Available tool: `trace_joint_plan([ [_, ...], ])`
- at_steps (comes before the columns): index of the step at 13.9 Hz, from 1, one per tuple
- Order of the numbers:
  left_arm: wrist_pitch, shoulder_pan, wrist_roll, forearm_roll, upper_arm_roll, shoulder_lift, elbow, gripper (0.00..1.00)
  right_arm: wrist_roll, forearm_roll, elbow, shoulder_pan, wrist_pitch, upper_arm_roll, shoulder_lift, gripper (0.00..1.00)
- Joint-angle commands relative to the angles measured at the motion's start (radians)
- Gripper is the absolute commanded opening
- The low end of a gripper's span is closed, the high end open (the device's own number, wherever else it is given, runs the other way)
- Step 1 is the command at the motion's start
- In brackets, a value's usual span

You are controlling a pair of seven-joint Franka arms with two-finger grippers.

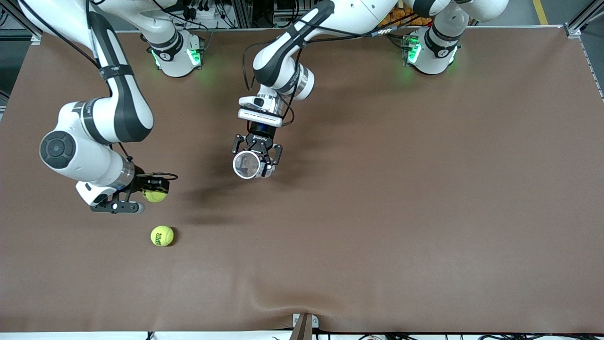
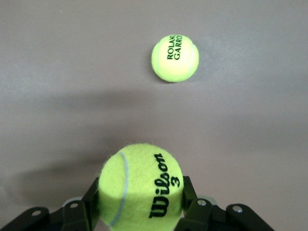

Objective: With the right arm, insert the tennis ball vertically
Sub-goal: 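Carry the Wilson ball with the right gripper over the can opening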

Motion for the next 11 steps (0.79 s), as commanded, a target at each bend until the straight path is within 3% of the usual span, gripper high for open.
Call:
trace_joint_plan([
  [1, -0.071, 0.005, -0.097, 0.15, -0.006, 0.083, 0.051, 0.77, 0.043, -0.01, -0.006, 0.027, -0.015, -0.003, -0.033, 0.0],
  [8, -0.114, 0.006, -0.102, 0.249, -0.005, 0.126, 0.046, 0.77, 0.189, -0.002, 0.009, 0.106, -0.018, -0.003, -0.048, 0.0],
  [11, -0.166, 0.003, -0.112, 0.247, -0.008, 0.128, 0.045, 0.77, 0.375, 0.004, 0.038, 0.214, -0.018, -0.001, -0.045, 0.0],
])
